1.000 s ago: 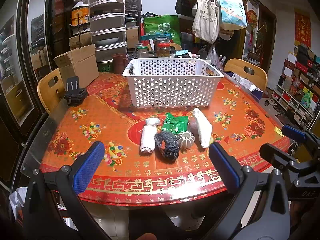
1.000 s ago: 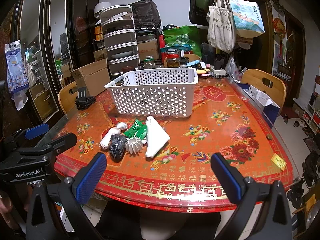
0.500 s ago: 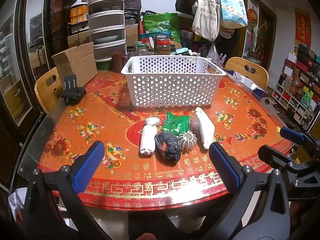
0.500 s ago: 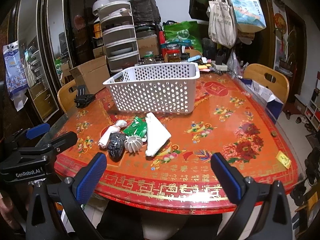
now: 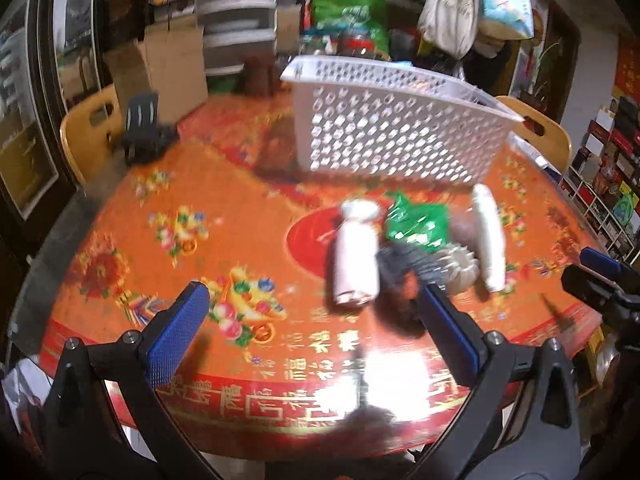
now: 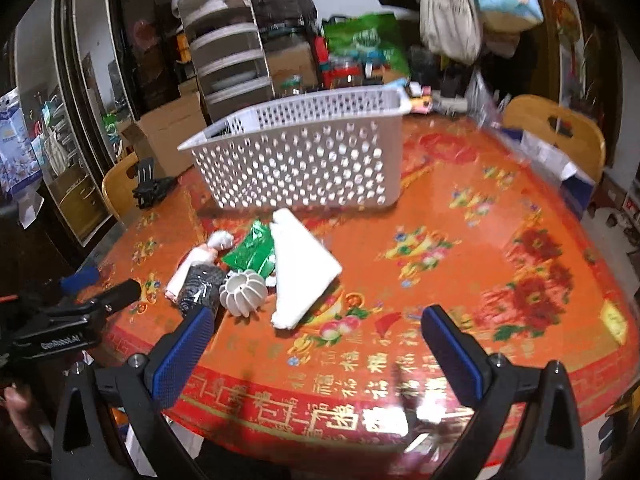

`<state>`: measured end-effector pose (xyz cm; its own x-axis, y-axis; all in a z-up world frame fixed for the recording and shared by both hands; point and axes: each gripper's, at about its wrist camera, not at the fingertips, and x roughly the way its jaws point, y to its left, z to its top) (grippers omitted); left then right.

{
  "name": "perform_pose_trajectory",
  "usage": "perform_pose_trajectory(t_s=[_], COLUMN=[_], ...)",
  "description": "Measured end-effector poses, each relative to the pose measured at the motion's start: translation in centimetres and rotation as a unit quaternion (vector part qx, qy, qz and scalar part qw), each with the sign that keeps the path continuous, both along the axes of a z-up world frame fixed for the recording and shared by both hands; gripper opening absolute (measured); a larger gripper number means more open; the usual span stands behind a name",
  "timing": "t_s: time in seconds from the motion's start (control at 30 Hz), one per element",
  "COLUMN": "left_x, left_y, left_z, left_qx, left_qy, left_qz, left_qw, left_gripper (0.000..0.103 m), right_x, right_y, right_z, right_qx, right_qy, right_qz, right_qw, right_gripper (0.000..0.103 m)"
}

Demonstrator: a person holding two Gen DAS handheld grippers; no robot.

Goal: Organize soft objects
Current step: 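Close the left tool on the pink towel while the right tool nears the white cloth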

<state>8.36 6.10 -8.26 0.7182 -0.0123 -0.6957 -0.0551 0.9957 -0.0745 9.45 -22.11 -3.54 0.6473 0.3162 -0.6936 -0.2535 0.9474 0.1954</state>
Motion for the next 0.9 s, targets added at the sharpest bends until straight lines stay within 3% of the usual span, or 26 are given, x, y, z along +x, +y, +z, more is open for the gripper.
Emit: perform_pose_trajectory(t_s=[0.4, 0.9], left_x=[3.9, 5.6], left_y=[0.8, -0.4], left_z=[-3.1, -3.5], left_qx=[-0.009, -0.012], left_qy=[0.027, 0.037], left_qz=[-0.029, -0.043], left_qw=[0.9992, 0.9983], left_gripper=[0.103, 0.101], right_x=[3.3, 5.9], right_y=[2.8, 3.6], right_z=[-2.4, -2.8], right_qx=[-0.027, -0.027], right_qy=[0.034, 0.04], right_qz=[0.024, 0.036], right_qw=[0.999, 0.998], right_gripper=[0.102, 0.091])
